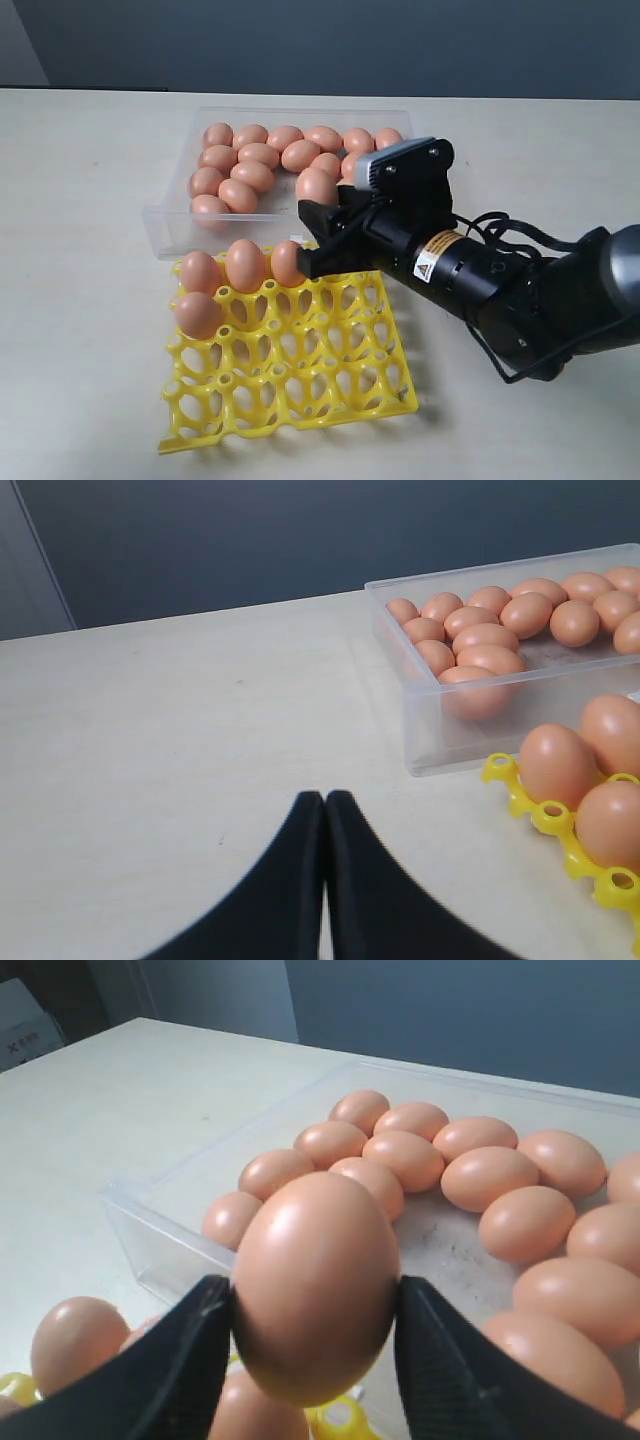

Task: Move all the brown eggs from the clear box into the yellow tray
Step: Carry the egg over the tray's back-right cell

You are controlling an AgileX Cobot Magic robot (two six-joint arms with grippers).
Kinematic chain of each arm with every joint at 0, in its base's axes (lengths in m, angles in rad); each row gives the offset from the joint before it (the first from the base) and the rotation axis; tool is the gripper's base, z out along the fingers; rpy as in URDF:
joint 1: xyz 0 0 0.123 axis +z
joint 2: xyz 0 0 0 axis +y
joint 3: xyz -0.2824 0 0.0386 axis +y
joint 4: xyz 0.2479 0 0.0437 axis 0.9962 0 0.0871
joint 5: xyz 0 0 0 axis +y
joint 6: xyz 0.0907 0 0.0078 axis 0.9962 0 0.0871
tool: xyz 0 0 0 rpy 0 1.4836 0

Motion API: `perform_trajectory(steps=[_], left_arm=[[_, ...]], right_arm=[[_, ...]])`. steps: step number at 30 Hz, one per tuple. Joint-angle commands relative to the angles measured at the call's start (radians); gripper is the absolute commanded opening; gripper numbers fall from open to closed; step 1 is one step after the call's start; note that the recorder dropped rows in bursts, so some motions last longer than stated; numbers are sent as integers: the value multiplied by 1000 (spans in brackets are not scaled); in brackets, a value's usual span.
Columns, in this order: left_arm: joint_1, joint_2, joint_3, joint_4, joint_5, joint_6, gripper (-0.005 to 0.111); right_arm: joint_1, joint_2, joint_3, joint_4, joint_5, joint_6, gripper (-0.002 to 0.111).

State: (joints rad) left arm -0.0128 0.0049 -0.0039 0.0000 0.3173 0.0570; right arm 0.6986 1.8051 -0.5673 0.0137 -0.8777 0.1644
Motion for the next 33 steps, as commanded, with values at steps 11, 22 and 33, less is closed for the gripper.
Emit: perform_trajectory(steps=[11,22,33], left_arm=[[4,-5,4,0,-10,0,0],[4,-5,4,0,-10,0,0],[4,-5,4,0,-10,0,0]], right_arm=[[1,9,6,20,234,137,0],[-1,-156,-63,20,738,218,0],[-81,-188,-557,-14,1618,15,0]])
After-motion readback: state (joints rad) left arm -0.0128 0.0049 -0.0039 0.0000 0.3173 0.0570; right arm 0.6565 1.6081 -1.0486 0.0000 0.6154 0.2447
